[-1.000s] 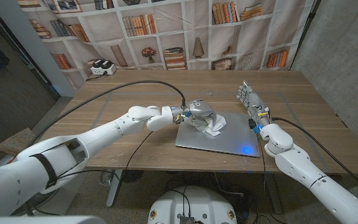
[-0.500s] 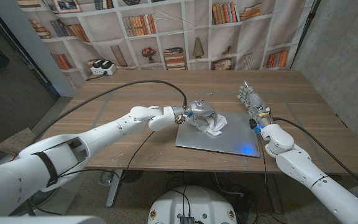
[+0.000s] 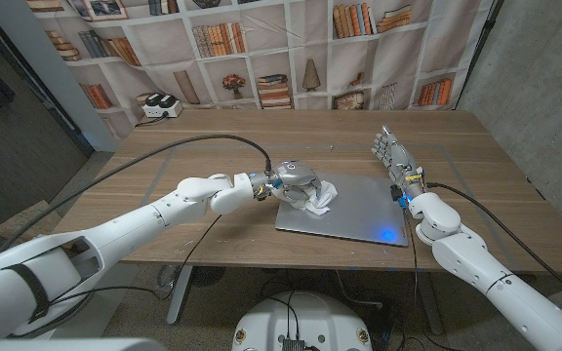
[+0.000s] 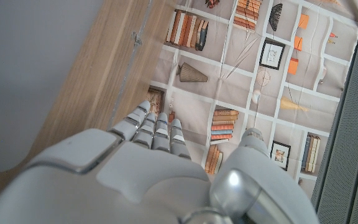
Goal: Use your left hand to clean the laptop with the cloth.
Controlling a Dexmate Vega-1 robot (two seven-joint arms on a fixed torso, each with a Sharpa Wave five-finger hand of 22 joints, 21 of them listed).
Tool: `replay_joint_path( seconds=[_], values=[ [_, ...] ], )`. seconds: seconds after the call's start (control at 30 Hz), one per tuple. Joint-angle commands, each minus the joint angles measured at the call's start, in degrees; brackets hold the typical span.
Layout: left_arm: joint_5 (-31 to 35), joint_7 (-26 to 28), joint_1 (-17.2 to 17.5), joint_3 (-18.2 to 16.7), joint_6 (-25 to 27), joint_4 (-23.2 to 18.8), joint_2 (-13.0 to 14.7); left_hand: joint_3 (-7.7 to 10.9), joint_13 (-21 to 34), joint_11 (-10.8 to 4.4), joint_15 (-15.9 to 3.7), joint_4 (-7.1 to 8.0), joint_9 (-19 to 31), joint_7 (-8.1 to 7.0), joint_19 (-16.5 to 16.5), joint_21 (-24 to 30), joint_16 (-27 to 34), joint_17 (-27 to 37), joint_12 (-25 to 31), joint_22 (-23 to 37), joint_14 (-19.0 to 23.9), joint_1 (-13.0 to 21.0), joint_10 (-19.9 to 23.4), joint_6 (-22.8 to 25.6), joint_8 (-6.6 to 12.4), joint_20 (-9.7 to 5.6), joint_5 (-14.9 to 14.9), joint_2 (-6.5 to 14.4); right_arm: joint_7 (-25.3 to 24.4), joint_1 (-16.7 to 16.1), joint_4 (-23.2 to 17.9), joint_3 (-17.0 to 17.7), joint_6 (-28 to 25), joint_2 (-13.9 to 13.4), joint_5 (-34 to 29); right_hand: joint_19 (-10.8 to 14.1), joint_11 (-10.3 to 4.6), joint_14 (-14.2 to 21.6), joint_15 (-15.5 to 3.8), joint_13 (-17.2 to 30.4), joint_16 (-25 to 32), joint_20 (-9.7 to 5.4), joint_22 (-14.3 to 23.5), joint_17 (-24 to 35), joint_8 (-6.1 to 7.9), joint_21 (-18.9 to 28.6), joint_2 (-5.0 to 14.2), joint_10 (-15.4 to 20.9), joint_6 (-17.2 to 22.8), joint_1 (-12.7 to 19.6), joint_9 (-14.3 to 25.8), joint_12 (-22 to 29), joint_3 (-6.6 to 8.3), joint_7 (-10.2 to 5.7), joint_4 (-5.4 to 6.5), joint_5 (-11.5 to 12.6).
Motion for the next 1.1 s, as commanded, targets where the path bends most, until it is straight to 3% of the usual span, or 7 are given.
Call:
replay_joint_path(
  seconds=[0.03, 0.17, 0.3, 0.73, 1.1],
  values=[
    [-4.58, -2.78, 8.28, -6.97, 5.26, -7.60, 6.08, 0.17, 0.26, -1.65, -2.55, -0.03, 0.22, -0.32, -0.31, 0.21, 0.04, 0.18, -0.03, 0.13, 0.10, 0.04, 1.99, 0.47, 0.40, -0.05, 0.30, -0.04, 0.59, 0.39, 0.61, -0.28, 0.24, 0.15, -0.02, 0.34, -0.11, 0.37, 0.10, 0.15, 0.14, 0.05, 0.09, 0.10, 0.03, 0.32, 0.19, 0.40, 0.61, 0.59, 0.25, -0.05, -0.01, -0.04, -0.20, -0.08],
    [-4.98, -2.73, 10.71, -8.83, 7.62, -9.23, 7.02, 0.18, 0.22, -1.57, -2.54, -0.06, 0.19, -0.32, -0.34, 0.23, 0.04, 0.24, -0.19, 0.14, 0.07, 0.07, 2.01, 0.45, 0.39, -0.03, 0.30, -0.05, 0.76, 0.35, 0.53, -0.28, -0.39, 0.00, 0.45, 0.34, -0.14, 0.37, 0.11, 0.15, 0.13, 0.06, 0.09, 0.10, 0.03, 0.31, 0.20, 0.37, 0.61, 0.60, 0.25, -0.07, -0.02, -0.05, -0.21, -0.08],
    [-4.24, -2.54, 10.31, -8.99, 7.26, -8.45, 6.37, 0.15, 0.32, -1.68, -2.46, 0.02, 0.24, -0.28, -0.34, 0.25, 0.02, 0.23, -0.28, 0.13, 0.12, -0.04, 1.99, 0.32, 0.39, 0.02, 0.29, -0.02, 0.85, 0.36, 1.10, -0.30, 0.20, 0.40, 0.57, 0.35, -0.15, 0.37, 0.13, 0.15, 0.13, 0.05, 0.09, 0.10, 0.01, 0.31, 0.20, 0.36, 0.60, 0.60, 0.25, -0.08, -0.03, -0.03, -0.21, -0.08],
    [2.61, 3.63, -1.64, -1.69, -5.13, 3.87, -3.53, 0.18, 0.49, -1.61, -2.52, -0.01, 0.29, -0.25, -0.45, 0.27, -0.05, 0.30, -0.57, 0.12, 0.03, -0.02, 2.01, 0.15, 0.42, -0.06, 0.31, 0.01, -0.50, -0.88, -0.06, 0.37, 0.36, 0.02, 0.29, 0.35, -0.12, 0.36, 0.05, 0.15, 0.10, 0.05, 0.09, 0.09, 0.00, 0.29, 0.25, 0.34, 0.60, 0.67, 0.25, -0.10, -0.03, -0.05, -0.25, -0.07],
    [5.02, 7.58, -6.59, 2.85, -9.84, 10.00, -8.17, 0.16, 0.69, -1.44, -2.44, 0.03, 0.25, -0.25, -0.58, 0.26, -0.11, 0.36, -0.67, 0.11, -0.07, -0.09, 2.05, 0.21, 0.46, -0.08, 0.30, 0.01, -1.15, -1.19, -0.50, 0.54, 0.40, -0.01, -0.13, 0.38, -0.14, 0.38, 0.12, 0.15, 0.10, 0.05, 0.09, 0.11, -0.02, 0.29, 0.26, 0.37, 0.61, 0.61, 0.26, -0.10, -0.09, -0.01, -0.23, -0.08]
  ],
)
